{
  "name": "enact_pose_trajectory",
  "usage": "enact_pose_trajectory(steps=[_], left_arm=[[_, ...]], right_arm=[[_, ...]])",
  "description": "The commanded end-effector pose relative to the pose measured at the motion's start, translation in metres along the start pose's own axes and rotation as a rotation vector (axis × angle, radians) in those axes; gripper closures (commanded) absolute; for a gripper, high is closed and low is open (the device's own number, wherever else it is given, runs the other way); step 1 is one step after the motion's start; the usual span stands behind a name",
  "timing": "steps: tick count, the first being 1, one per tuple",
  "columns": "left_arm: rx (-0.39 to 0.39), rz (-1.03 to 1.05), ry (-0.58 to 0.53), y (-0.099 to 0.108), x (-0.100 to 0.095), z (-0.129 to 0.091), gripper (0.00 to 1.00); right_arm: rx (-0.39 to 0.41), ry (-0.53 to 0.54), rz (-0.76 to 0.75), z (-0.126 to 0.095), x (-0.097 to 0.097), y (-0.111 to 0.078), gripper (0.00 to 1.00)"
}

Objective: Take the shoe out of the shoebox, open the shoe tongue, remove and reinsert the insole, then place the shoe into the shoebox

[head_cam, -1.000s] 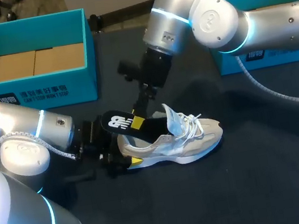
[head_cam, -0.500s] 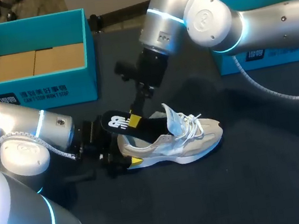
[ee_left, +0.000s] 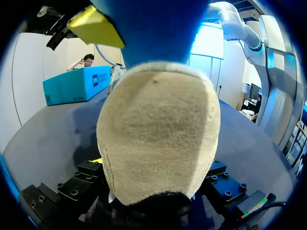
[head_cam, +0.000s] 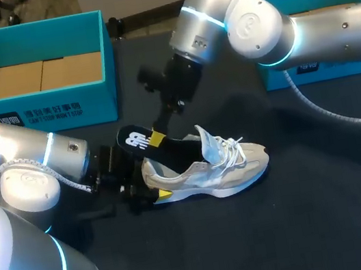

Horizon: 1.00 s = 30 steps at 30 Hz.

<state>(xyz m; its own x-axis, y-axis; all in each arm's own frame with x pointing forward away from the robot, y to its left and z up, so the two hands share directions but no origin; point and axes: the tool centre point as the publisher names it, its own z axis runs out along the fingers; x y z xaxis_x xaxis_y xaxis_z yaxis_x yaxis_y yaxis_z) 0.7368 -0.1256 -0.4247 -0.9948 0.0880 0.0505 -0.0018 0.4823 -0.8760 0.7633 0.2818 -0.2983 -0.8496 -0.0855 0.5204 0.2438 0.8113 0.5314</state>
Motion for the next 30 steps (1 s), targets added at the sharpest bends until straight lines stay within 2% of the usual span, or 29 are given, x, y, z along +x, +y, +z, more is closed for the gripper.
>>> enact_pose_trajectory(steps=[1, 6, 13, 20, 21, 30], left_arm=[[-0.004, 0.001, -0.002, 0.001, 0.001, 0.001, 1.0], [-0.004, 0.001, -0.002, 0.001, 0.001, 0.001, 1.0], [-0.004, 0.001, -0.002, 0.001, 0.001, 0.001, 1.0], [-0.004, 0.001, -0.002, 0.001, 0.001, 0.001, 1.0], [-0.004, 0.001, -0.002, 0.001, 0.001, 0.001, 1.0], [-0.004, 0.001, -0.002, 0.001, 0.001, 0.001, 1.0]], right_arm=[[-0.076, -0.07, -0.025, -0.012, 0.01, 0.0, 1.0], [-0.155, -0.15, -0.069, -0.029, 0.006, 0.016, 1.0], [-0.216, -0.233, -0.117, -0.055, -0.001, 0.043, 1.0], [-0.247, -0.264, -0.158, -0.075, -0.004, 0.067, 1.0], [-0.282, -0.29, -0.151, -0.081, -0.002, 0.072, 1.0], [-0.287, -0.297, -0.166, -0.083, -0.001, 0.075, 1.0]])
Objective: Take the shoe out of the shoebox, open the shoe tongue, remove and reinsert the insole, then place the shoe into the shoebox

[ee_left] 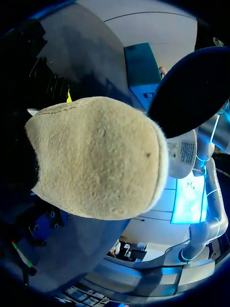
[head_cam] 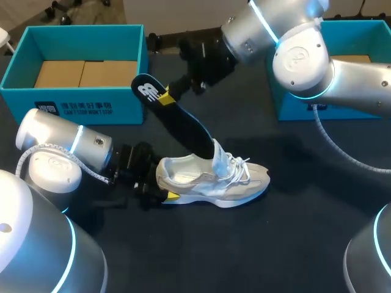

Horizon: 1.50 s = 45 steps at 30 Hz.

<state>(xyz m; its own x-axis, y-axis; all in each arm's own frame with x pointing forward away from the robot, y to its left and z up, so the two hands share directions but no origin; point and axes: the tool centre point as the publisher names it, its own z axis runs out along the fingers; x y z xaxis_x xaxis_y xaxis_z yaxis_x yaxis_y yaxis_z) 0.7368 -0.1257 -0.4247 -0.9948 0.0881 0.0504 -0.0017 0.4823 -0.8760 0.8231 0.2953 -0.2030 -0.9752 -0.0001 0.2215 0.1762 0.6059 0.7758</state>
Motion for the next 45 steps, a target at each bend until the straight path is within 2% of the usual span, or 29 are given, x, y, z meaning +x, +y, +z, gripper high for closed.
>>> enact_pose_trajectory(steps=[1, 9, 11, 12, 13, 15, 17, 24, 30, 31, 32, 35, 45], left_arm=[[-0.004, 0.0, -0.002, 0.001, 0.001, 0.001, 1.0], [-0.004, 0.0, -0.002, 0.001, 0.001, 0.001, 1.0], [-0.004, 0.0, -0.002, 0.001, 0.001, 0.001, 1.0], [-0.004, 0.0, -0.002, 0.001, 0.001, 0.001, 1.0], [-0.004, 0.0, -0.002, 0.001, 0.001, 0.001, 1.0], [-0.004, 0.0, -0.002, 0.001, 0.001, 0.001, 1.0], [-0.004, 0.0, -0.002, 0.001, 0.001, 0.001, 1.0], [-0.004, 0.0, -0.002, 0.001, 0.001, 0.001, 1.0], [-0.004, 0.0, -0.002, 0.001, 0.001, 0.001, 1.0], [-0.004, 0.0, -0.002, 0.001, 0.001, 0.001, 1.0], [-0.004, 0.0, -0.002, 0.001, 0.001, 0.001, 1.0], [-0.004, 0.0, -0.002, 0.001, 0.001, 0.001, 1.0], [-0.004, 0.0, -0.002, 0.001, 0.001, 0.001, 1.0]], right_arm=[[-0.003, -0.003, 0.0, 0.0, 0.002, -0.001, 1.0], [-0.003, -0.003, 0.0, 0.0, 0.002, -0.001, 1.0], [-0.064, 0.001, -0.012, 0.002, -0.002, 0.01, 1.0], [-0.121, 0.035, -0.005, 0.003, -0.004, 0.016, 1.0], [-0.092, 0.054, -0.012, 0.003, -0.006, 0.022, 1.0], [-0.114, 0.092, -0.004, 0.002, -0.008, 0.031, 1.0], [-0.109, 0.102, -0.001, -0.003, -0.009, 0.042, 1.0], [-0.204, 0.113, 0.056, -0.026, -0.009, 0.076, 1.0], [-0.256, 0.134, 0.134, -0.042, -0.006, 0.094, 1.0], [-0.296, 0.131, 0.157, -0.05, -0.004, 0.102, 1.0], [-0.293, 0.136, 0.169, -0.052, -0.003, 0.104, 1.0], [-0.352, 0.13, 0.207, -0.062, 0.002, 0.116, 1.0], [-0.441, 0.113, 0.259, -0.084, 0.019, 0.131, 1.0]])
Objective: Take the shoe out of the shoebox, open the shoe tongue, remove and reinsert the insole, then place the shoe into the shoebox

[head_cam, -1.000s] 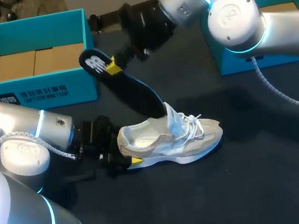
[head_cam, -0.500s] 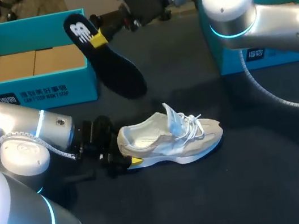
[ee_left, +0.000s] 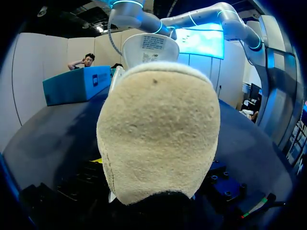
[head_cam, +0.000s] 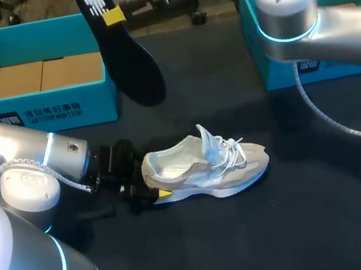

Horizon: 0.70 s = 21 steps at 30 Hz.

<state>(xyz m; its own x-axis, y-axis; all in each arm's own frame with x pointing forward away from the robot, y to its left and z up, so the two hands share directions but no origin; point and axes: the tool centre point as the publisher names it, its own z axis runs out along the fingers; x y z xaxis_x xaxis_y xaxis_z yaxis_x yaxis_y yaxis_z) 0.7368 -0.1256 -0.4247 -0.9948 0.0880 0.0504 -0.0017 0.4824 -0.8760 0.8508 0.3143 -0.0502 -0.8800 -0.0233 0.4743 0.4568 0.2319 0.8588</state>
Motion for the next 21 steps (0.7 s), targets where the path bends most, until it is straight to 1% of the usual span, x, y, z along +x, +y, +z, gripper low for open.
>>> enact_pose_trajectory(steps=[1, 2, 4, 21], left_arm=[[-0.004, 0.0, -0.002, 0.001, 0.0014, 0.0009, 1.0], [-0.004, 0.0, -0.002, 0.001, 0.0014, 0.0009, 1.0], [-0.004, 0.0, -0.002, 0.001, 0.0014, 0.0009, 1.0], [-0.004, 0.0, -0.002, 0.001, 0.0014, 0.0009, 1.0]], right_arm=[[-0.032, -0.029, 0.023, -0.0059, 0.0151, -0.0047, 1.0], [-0.048, -0.026, 0.036, -0.0064, 0.019, -0.0043, 1.0], [-0.07, -0.042, -0.022, -0.0102, 0.0224, -0.0017, 1.0], [-0.07, -0.042, -0.022, -0.0102, 0.0224, -0.0017, 1.0]])
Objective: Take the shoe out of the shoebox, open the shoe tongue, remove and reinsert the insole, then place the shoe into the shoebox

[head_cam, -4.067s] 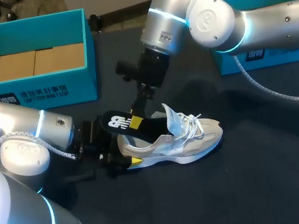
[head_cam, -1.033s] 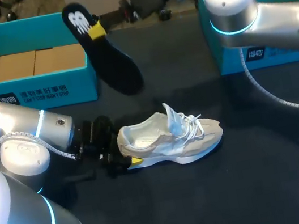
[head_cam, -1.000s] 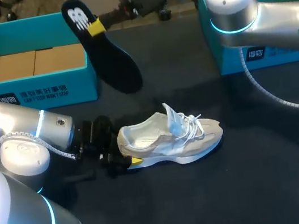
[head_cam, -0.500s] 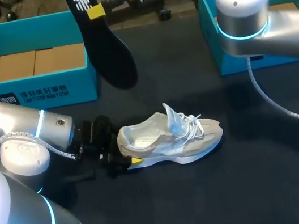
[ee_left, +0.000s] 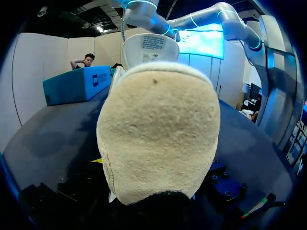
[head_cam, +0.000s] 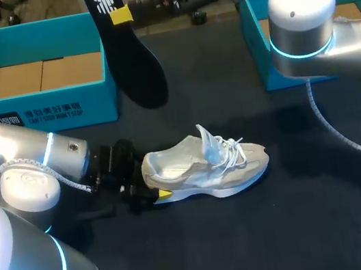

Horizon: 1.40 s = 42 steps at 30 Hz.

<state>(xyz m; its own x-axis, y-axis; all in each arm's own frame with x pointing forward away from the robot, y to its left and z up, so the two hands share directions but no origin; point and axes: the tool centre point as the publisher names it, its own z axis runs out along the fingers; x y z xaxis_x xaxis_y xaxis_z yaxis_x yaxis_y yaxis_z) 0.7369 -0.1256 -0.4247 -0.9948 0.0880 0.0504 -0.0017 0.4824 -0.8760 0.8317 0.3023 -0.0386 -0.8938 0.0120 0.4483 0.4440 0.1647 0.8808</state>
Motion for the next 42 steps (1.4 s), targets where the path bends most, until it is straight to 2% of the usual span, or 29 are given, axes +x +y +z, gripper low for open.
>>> enact_pose_trajectory(steps=[1, 6, 13, 18, 19, 24, 27, 35, 42], left_arm=[[-0.004, 0.0, -0.002, 0.001, 0.001, 0.001, 1.0], [-0.004, 0.0, -0.002, 0.001, 0.001, 0.001, 1.0], [-0.004, 0.0, -0.002, 0.001, 0.001, 0.001, 1.0], [-0.004, 0.0, -0.002, 0.001, 0.001, 0.001, 1.0], [-0.004, 0.0, -0.002, 0.001, 0.001, 0.001, 1.0], [-0.004, 0.0, -0.002, 0.001, 0.001, 0.001, 1.0], [-0.004, 0.0, -0.002, 0.001, 0.001, 0.001, 1.0], [-0.004, 0.0, -0.002, 0.001, 0.001, 0.001, 1.0], [-0.004, 0.0, -0.002, 0.001, 0.001, 0.001, 1.0]], right_arm=[[-0.001, -0.001, 0.0, 0.001, 0.0, 0.0, 1.0], [-0.057, 0.005, 0.088, -0.014, 0.009, -0.002, 1.0], [-0.025, -0.002, 0.188, -0.039, 0.031, 0.008, 1.0], [-0.056, 0.011, 0.217, -0.049, 0.044, 0.015, 1.0], [-0.062, 0.001, 0.24, -0.054, 0.053, 0.018, 1.0], [-0.074, -0.001, 0.262, -0.065, 0.066, 0.023, 1.0], [-0.094, 0.003, 0.28, -0.073, 0.082, 0.027, 1.0], [-0.097, 0.001, 0.313, -0.086, 0.103, 0.024, 1.0], [-0.093, 0.009, 0.359, -0.095, 0.122, 0.013, 1.0]])
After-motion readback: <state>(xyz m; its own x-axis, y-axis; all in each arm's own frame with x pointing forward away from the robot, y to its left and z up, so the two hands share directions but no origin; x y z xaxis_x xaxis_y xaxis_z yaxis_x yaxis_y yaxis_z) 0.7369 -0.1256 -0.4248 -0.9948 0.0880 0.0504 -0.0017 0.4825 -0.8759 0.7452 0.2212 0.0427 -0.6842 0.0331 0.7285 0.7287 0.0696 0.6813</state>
